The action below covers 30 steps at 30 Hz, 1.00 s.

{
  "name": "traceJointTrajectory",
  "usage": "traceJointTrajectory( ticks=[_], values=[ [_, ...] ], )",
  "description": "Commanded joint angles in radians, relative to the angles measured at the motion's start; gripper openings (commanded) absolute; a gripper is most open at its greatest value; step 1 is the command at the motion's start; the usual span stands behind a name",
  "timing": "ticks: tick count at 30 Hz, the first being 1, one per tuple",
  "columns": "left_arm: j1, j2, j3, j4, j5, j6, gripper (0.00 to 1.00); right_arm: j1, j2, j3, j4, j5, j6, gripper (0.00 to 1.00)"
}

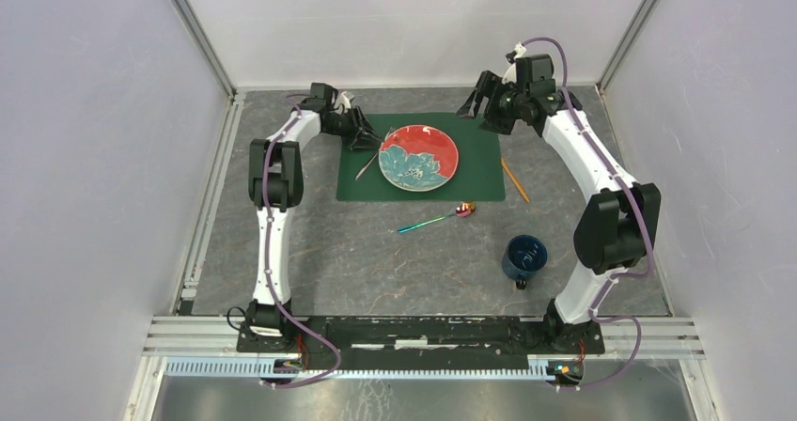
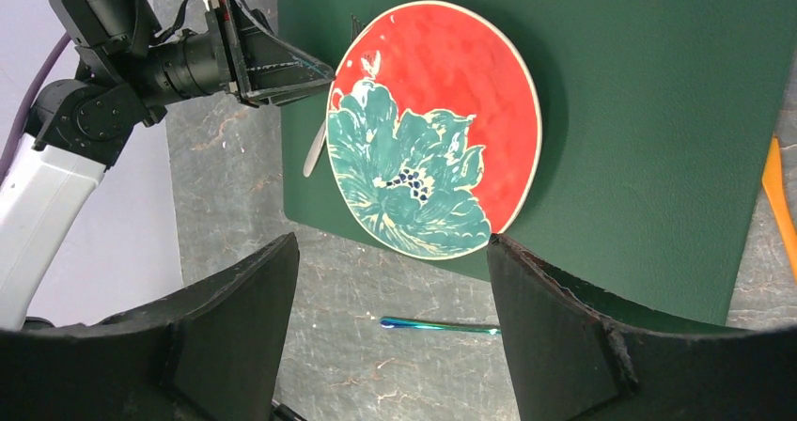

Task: Set the dinner table for one person
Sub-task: Place the fork on the napkin.

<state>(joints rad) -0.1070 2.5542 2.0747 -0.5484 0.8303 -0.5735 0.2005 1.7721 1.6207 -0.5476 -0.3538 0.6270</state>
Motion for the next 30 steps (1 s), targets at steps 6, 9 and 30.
traceJointTrajectory(
  ticks=[6, 9, 30],
  values=[
    [0.028, -0.074, -0.039, -0.106, -0.189, 0.127, 0.43, -0.004, -0.078, -0.025, 0.005, 0.023, -0.007, 0.8],
    [0.029, -0.115, -0.054, -0.122, -0.242, 0.148, 0.42, -0.004, -0.086, -0.031, 0.005, 0.025, -0.007, 0.8],
    [-0.134, -0.294, -0.101, -0.194, -0.517, 0.317, 0.32, -0.004, -0.091, -0.047, 0.016, 0.018, -0.001, 0.8]
  ],
)
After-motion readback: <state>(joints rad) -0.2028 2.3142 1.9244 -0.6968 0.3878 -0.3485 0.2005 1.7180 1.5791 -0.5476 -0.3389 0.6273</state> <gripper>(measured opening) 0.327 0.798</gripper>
